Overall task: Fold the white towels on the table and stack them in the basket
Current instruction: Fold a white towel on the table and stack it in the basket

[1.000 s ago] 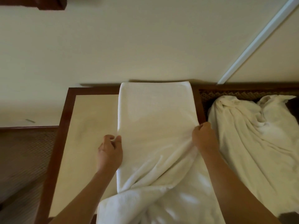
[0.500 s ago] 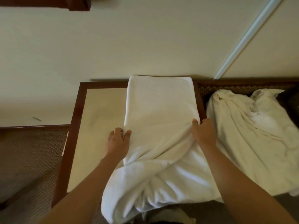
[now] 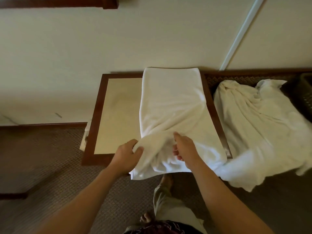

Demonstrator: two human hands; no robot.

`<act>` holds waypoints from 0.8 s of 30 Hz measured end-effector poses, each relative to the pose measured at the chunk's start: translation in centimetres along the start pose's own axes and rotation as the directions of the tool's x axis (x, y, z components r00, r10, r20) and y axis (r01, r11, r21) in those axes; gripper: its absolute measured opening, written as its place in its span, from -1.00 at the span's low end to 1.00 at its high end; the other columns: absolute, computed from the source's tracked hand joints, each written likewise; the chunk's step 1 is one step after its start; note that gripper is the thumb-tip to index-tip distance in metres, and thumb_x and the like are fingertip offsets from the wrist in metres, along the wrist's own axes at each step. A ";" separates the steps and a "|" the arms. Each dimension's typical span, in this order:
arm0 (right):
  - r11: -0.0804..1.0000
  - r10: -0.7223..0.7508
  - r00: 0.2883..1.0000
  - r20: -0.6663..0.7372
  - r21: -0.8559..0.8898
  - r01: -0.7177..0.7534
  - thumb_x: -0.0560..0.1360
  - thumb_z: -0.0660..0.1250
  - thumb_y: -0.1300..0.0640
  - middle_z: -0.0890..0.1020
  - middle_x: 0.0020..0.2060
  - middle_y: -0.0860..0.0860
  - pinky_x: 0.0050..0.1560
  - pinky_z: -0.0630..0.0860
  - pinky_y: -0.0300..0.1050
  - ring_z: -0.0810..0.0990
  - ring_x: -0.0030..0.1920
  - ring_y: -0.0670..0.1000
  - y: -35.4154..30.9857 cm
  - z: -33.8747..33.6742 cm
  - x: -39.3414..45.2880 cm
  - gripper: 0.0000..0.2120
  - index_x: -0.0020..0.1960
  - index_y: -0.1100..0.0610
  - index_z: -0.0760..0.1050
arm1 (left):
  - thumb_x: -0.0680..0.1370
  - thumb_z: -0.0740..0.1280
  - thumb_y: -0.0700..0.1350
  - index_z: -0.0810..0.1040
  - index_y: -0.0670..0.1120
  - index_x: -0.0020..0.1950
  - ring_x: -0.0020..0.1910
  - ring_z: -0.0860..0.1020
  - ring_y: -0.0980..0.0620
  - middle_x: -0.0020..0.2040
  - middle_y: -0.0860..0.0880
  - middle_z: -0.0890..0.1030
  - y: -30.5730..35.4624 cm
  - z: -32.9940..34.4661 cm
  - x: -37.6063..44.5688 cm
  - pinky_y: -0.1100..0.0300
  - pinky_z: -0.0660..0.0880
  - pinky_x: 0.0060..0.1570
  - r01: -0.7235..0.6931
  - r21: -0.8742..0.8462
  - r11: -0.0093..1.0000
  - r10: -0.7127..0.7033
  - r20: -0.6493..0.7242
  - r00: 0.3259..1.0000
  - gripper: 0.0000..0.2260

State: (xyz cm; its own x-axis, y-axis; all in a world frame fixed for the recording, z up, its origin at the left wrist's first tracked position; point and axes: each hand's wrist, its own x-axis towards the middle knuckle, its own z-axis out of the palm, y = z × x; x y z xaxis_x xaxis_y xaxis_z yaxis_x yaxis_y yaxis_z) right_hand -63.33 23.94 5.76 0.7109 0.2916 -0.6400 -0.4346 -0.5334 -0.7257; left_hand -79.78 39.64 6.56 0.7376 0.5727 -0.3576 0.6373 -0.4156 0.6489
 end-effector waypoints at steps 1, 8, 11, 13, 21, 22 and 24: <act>0.998 0.025 0.999 0.040 0.052 -0.028 0.61 0.26 -0.24 0.64 -0.20 0.14 -0.24 0.46 -0.06 0.59 -0.30 0.10 -0.1 -0.2 -1.2 -0.54 0.06 0.18 0.55 | 0.64 0.27 0.01 0.55 0.03 0.04 -0.18 0.58 0.07 -0.12 0.05 0.62 1.4 0.4 -1.6 0.15 0.52 -0.24 -0.051 -0.020 0.999 0.050 -0.038 0.998 -0.90; 0.977 0.015 0.990 0.142 0.207 -0.045 0.50 0.48 -0.05 0.64 -0.20 0.14 -0.20 0.65 0.00 0.66 -0.15 0.14 1.2 -5.1 -6.9 -0.69 0.00 0.21 0.58 | 0.61 0.34 -0.06 0.53 0.02 -0.05 -0.28 0.48 0.17 -0.24 0.13 0.52 9.5 5.4 -8.6 0.35 0.33 -0.29 -0.478 -0.038 0.878 0.479 0.045 0.877 -0.95; 0.963 -0.065 0.998 0.021 0.263 0.057 0.47 0.38 0.20 0.54 -0.23 0.16 -0.27 0.52 -0.03 0.56 -0.23 0.13 3.3 -8.7 -8.1 -0.90 -0.05 0.21 0.53 | 0.59 0.41 -0.01 0.59 0.02 0.11 -0.20 0.52 0.18 -0.14 0.12 0.57 11.0 7.7 -10.6 0.39 0.41 -0.20 -0.556 -0.111 0.824 0.567 0.178 0.804 -0.87; 0.935 -0.087 0.990 -0.114 0.332 0.121 0.52 0.33 0.25 0.58 -0.24 0.10 -0.24 0.50 -0.05 0.56 -0.24 0.09 4.9 -10.9 -8.9 -0.96 -0.10 0.18 0.53 | 0.57 0.45 0.07 0.59 0.09 0.15 -0.05 0.64 0.12 -0.03 0.10 0.64 10.4 8.5 -11.1 0.28 0.55 -0.07 -0.352 -0.280 0.893 0.439 0.372 0.818 -0.81; 0.991 0.000 0.991 -0.134 0.133 0.018 0.57 0.29 0.25 0.68 0.03 0.25 -0.02 0.49 -0.02 0.61 -0.04 0.12 11.6 -15.0 -3.1 -0.83 0.06 0.29 0.63 | 0.66 0.28 -0.06 0.55 -0.03 0.27 -0.02 0.64 -0.09 0.07 -0.09 0.65 -0.1 12.0 -6.4 -0.03 0.58 -0.08 0.444 -0.435 0.783 -0.457 0.081 0.886 -0.80; 0.993 -0.035 0.993 -0.110 0.107 0.047 0.60 0.32 0.17 0.68 0.03 0.16 0.04 0.48 -0.03 0.60 0.01 0.09 11.6 -15.1 -2.4 -0.81 0.09 0.27 0.62 | 0.67 0.26 -0.06 0.51 -0.02 0.33 0.03 0.61 -0.10 0.12 -0.09 0.62 -0.8 11.9 -5.6 -0.04 0.58 -0.02 0.472 -0.459 0.753 -0.517 0.032 0.856 -0.76; 0.994 -0.098 0.994 -0.050 0.046 0.100 0.62 0.36 -0.06 0.63 0.00 -0.01 0.12 0.44 -0.07 0.57 0.03 -0.01 11.2 -15.4 -1.2 -0.69 0.11 0.20 0.60 | 0.67 0.24 -0.08 0.50 -0.07 0.35 0.19 0.54 -0.12 0.22 -0.10 0.57 -1.3 12.2 -3.8 -0.11 0.52 0.17 0.463 -0.601 0.652 -0.574 0.009 0.819 -0.74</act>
State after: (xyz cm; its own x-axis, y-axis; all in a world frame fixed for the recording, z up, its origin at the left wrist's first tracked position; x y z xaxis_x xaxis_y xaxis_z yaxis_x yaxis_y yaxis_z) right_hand -60.52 5.36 2.27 0.7769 0.3023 -0.5522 -0.3860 -0.4642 -0.7972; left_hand -80.74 29.41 -1.12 0.2404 0.7015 -0.6709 0.6227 0.4188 0.6610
